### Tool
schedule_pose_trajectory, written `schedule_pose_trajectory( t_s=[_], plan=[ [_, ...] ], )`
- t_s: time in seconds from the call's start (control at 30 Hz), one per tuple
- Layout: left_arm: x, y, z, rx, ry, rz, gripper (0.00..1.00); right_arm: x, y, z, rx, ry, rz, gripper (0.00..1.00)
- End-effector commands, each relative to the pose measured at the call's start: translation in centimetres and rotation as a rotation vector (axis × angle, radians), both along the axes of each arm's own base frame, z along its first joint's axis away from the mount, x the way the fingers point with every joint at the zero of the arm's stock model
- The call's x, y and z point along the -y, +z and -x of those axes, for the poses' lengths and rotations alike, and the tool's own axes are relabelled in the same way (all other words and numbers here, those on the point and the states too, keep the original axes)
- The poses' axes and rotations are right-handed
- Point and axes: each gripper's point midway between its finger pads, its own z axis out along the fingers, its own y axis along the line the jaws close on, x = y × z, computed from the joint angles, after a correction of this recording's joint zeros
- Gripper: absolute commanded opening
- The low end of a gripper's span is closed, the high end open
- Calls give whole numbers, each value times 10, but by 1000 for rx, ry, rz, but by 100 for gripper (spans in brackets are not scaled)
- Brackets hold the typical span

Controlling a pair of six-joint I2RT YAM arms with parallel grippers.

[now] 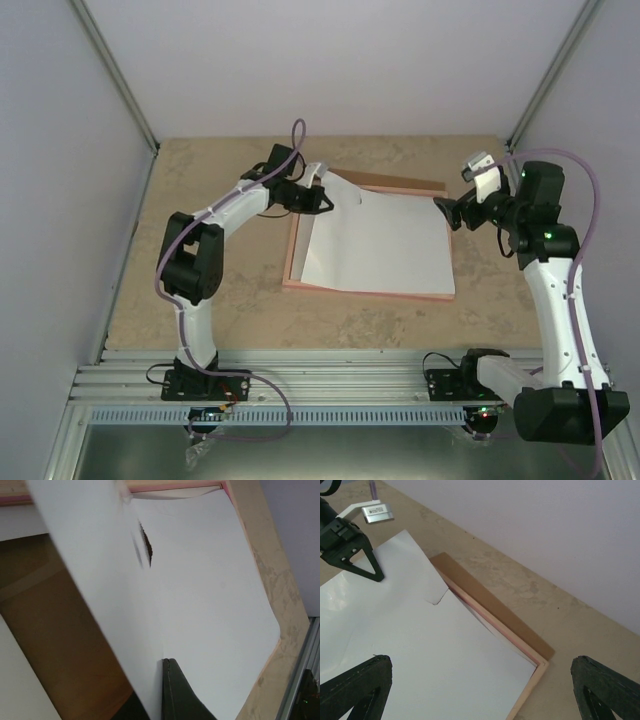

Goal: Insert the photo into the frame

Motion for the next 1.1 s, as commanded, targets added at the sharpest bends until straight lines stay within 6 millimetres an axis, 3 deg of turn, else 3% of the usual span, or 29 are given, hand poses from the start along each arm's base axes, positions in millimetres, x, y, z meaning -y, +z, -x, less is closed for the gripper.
schedule_pose_trajectory(
  t_s=[0.0, 0.43, 1.07],
  plan=[
    [-8, 4, -18, 40, 43, -7, 0, 0, -5, 2, -6, 17, -8, 98],
    [-16, -22, -31, 37, 5, -124, 0, -1, -14, 0, -28, 27, -10, 98],
    [-23, -20, -41, 70, 22, -186, 0, -1, -35, 1, -72, 46, 2, 98]
  ],
)
